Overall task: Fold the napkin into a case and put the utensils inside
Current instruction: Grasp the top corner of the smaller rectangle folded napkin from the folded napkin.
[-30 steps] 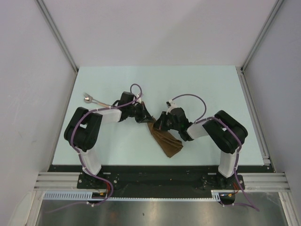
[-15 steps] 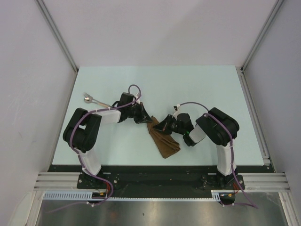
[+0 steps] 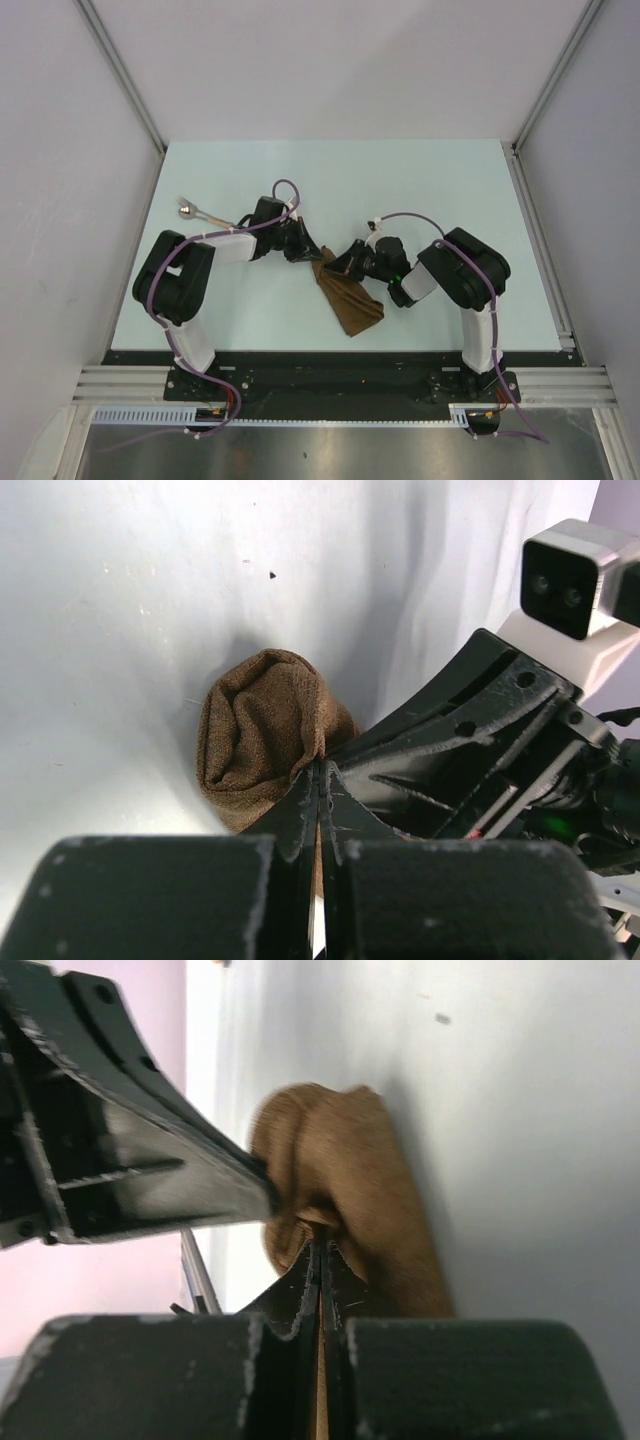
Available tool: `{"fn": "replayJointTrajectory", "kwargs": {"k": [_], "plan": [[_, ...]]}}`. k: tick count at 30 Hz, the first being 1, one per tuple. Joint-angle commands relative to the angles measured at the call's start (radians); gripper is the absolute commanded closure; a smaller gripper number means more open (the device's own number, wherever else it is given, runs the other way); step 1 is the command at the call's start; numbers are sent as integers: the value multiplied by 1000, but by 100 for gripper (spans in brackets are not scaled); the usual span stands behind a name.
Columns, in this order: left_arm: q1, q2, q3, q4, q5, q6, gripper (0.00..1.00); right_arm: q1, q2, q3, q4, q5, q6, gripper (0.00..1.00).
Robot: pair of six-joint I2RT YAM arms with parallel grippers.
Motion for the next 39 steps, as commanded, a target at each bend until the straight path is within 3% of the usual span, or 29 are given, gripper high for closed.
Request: {"fn": "replayJointTrajectory", "kwargs": {"k": [1,7,11,15,25,35,39], "plan": [[-11,-46,2,6,7,3,100,25,26,64,26,4,1,100],[-30,-35,-26,60,16,-44,100,59,124,176,-26,58,18,100],[-33,-44,-37,74,-4,-66,100,82,129,147,54,123,16,100],[-27,-84,-69,99,-35,-98,100,105,-8,92,-219,315,-116,100],[-13,-105,-69,72,-36,-87,100,68,9,38,-41,193,-25,100],[-33,-84,-92,117,-35,-126,100,91,102,222,-92,202,16,100],[-30,-81,-67,83,-45,-101,100,81,83,181,-90,179,22,100]]}}
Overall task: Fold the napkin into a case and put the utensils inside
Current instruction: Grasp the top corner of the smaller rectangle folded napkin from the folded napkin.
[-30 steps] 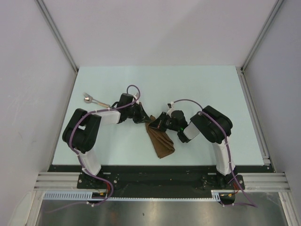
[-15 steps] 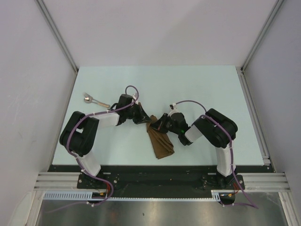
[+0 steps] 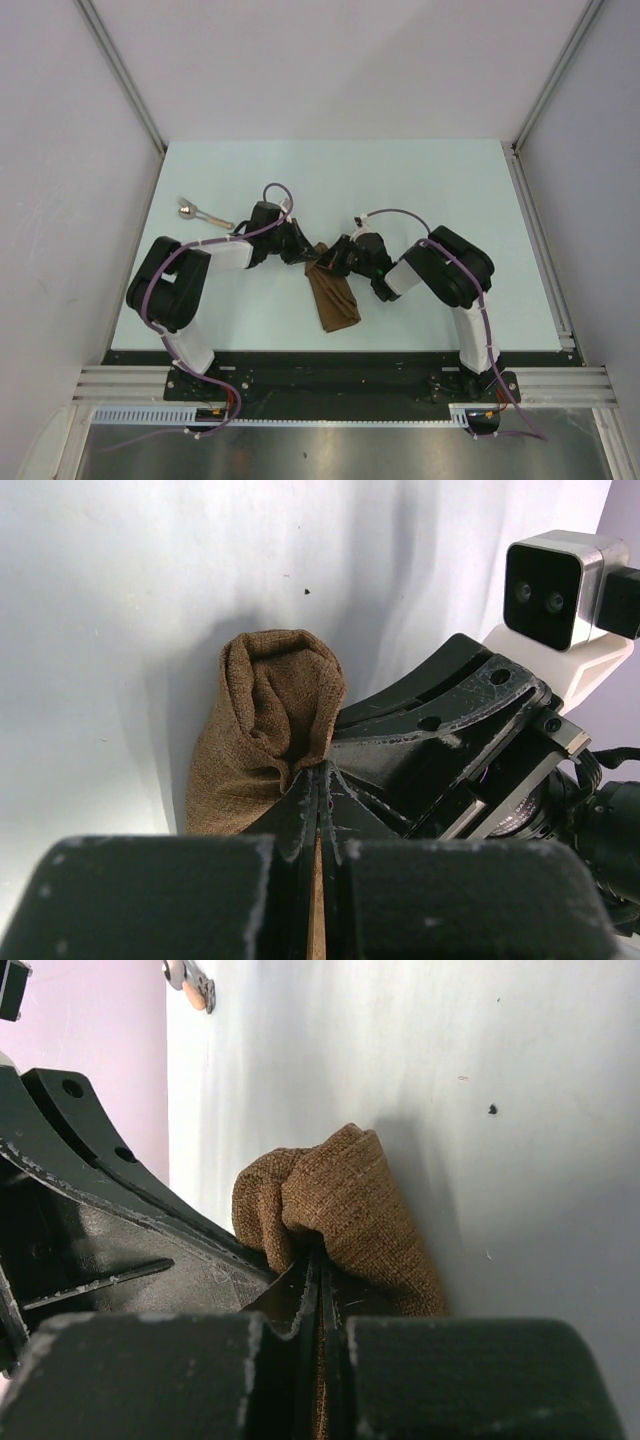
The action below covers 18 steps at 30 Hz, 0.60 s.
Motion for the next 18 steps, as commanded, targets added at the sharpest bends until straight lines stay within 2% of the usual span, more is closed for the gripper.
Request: {"fn": "replayJointTrajectory", "kwargs": {"k": [1,8,18], "plan": [[-21,-26,25,-6,54,-7,100,-6,-17,-14,11,21,-2,100],[-3,-34,52,-47,37,21,100,-21,-224,-149,-71,6,-105,100],[8,-35,66,-63,42,30,100,-78,-236,-135,-107,-14,-140,100]]}}
